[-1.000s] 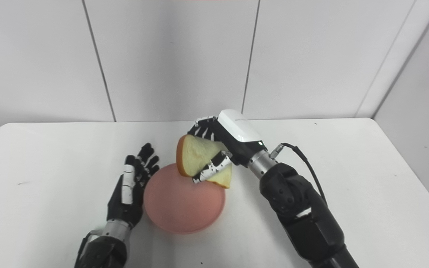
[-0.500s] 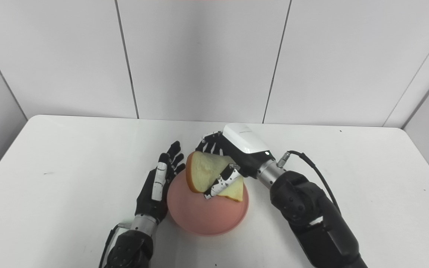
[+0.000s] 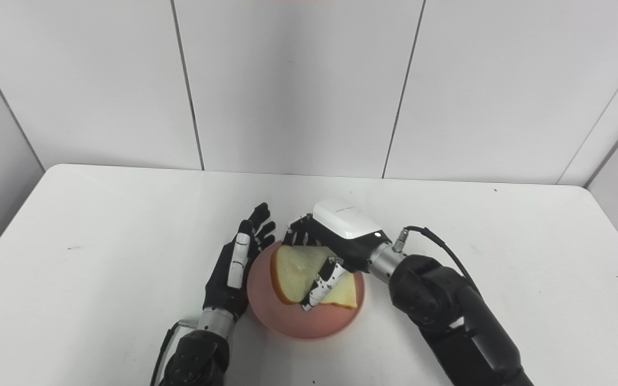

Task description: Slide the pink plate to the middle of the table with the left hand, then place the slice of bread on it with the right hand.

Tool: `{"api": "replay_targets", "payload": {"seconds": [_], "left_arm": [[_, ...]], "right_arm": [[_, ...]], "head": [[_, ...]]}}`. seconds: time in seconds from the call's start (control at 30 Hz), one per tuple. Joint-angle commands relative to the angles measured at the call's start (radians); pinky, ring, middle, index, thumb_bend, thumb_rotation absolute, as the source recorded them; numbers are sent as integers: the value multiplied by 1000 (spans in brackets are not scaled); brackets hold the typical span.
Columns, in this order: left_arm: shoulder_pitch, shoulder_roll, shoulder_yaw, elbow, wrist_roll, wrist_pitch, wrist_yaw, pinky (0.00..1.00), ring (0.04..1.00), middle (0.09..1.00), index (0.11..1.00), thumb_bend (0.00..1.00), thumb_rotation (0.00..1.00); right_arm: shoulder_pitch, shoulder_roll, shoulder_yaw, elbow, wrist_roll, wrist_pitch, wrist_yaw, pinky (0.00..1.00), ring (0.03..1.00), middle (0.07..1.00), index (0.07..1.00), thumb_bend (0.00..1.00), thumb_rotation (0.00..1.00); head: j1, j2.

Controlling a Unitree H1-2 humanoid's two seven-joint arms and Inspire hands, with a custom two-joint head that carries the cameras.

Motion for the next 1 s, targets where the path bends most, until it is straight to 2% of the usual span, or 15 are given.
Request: {"api": "replay_targets", "payload": {"seconds": [0.0, 0.1, 0.27, 0.4, 0.43, 0.53, 0.7, 0.73, 0.8, 0.97], "left_arm": [[-12, -9, -5, 4, 3, -3, -1, 929, 945, 968, 900, 797, 1000], [-13, -11, 2, 11, -10, -17, -10, 931, 950, 968, 898, 793, 1000], [-13, -9, 2, 15, -6, -19, -12, 928, 951, 971, 898, 806, 1000], [-12, -10, 5, 12, -12, -15, -14, 946, 955, 968, 893, 808, 1000], [-11, -11, 5, 9, -13, -13, -14, 948, 957, 967, 892, 806, 1000], [-13, -8, 3, 11, -12, -15, -20, 958, 956, 969, 892, 797, 1000], [-14, -9, 3, 15, -5, -20, -14, 953, 947, 967, 894, 801, 1000], [-13, -10, 3, 14, -4, -20, -13, 945, 947, 965, 892, 797, 1000], [-11, -11, 2, 9, -1, -15, -10, 937, 942, 964, 892, 797, 1000], [-9, -11, 2, 1, -5, -6, -12, 948, 942, 967, 892, 796, 1000]], "right_arm": [[-29, -7, -2, 2, -10, -9, -1, 392, 436, 521, 486, 517, 0], [-28, -5, 9, 20, -28, -7, 1, 396, 436, 521, 487, 517, 0], [-19, 0, 15, 63, -28, -44, -20, 382, 424, 516, 501, 517, 0], [-21, -2, 32, 105, -58, -66, -49, 450, 438, 510, 499, 518, 0], [-22, -3, 35, 112, -67, -73, -61, 499, 513, 498, 498, 524, 0], [-26, -8, 43, 131, -95, -85, -86, 595, 602, 488, 501, 527, 1], [-28, -16, 51, 152, -124, -97, -112, 648, 649, 499, 493, 527, 1], [-28, -18, 52, 153, -127, -95, -113, 693, 686, 602, 494, 522, 65], [-28, -22, 52, 151, -133, -92, -114, 752, 731, 703, 496, 518, 121], [-28, -31, 49, 130, -158, -82, -117, 848, 794, 760, 497, 518, 136]], "head": [[0, -1], [-6, -4], [-6, -5], [-9, -5], [-9, -5], [-6, -7], [-6, -7], [-8, -6], [-9, -7], [-12, -7]]}}
